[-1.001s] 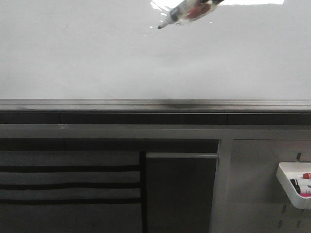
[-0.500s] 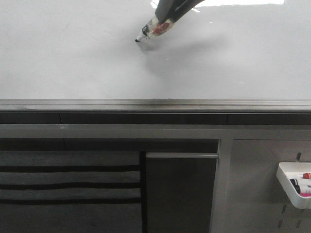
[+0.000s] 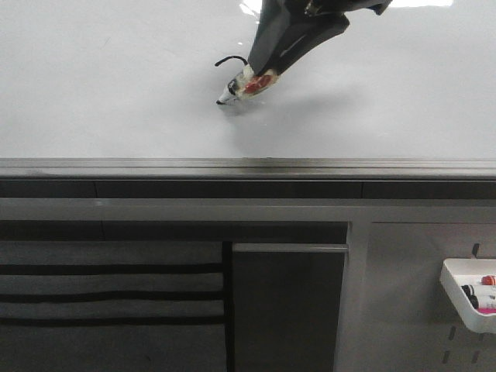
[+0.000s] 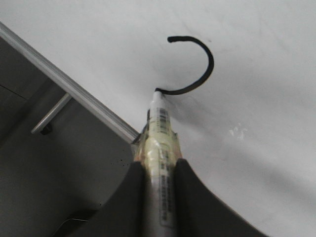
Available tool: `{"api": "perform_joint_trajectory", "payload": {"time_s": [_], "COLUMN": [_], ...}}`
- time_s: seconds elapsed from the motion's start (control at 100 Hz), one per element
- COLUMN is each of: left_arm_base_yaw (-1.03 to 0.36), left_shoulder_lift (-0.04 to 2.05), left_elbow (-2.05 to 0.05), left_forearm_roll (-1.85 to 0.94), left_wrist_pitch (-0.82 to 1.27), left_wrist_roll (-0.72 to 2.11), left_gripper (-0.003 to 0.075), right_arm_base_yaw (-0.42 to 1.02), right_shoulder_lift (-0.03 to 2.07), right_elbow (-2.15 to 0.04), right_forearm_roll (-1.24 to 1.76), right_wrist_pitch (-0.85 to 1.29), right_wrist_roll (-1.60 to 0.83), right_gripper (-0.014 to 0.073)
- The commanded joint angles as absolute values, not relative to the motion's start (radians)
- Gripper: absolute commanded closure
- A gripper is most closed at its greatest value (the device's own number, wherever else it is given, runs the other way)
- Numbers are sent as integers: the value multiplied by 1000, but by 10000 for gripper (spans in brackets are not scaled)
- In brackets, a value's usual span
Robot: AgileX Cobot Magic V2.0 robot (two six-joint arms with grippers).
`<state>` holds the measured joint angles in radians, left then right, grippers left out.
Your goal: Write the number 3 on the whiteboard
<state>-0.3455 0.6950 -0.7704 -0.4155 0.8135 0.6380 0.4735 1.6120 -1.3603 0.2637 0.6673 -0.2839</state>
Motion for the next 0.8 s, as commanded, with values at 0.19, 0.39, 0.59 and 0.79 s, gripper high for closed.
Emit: {"api": "perform_joint_trajectory", "payload": {"time_s": [0.19, 0.39, 0.59, 0.79], "left_arm_base_yaw": [-342, -342, -342, -342], "left_shoulder_lift": [696, 696, 696, 709], "left_elbow": [-797, -797, -797, -801], "left_forearm_roll": [-446, -446, -484, -513], "left_wrist_pitch": [750, 749, 747, 794], "left_wrist_roll": [625, 625, 625, 820], "left_gripper": [608, 608, 608, 608], "right_arm_base_yaw": [416, 502, 518, 623], "right_shoulder_lift": [1516, 1573, 1580, 1378], "right_elbow": [-1318, -1274, -1388, -1271], "right_forearm_roll": [214, 267, 301, 305], "right_wrist_pitch": [679, 492, 606, 765], "right_wrist_roll": [-276, -276, -285, -561], "right_gripper": [660, 660, 660, 660]}}
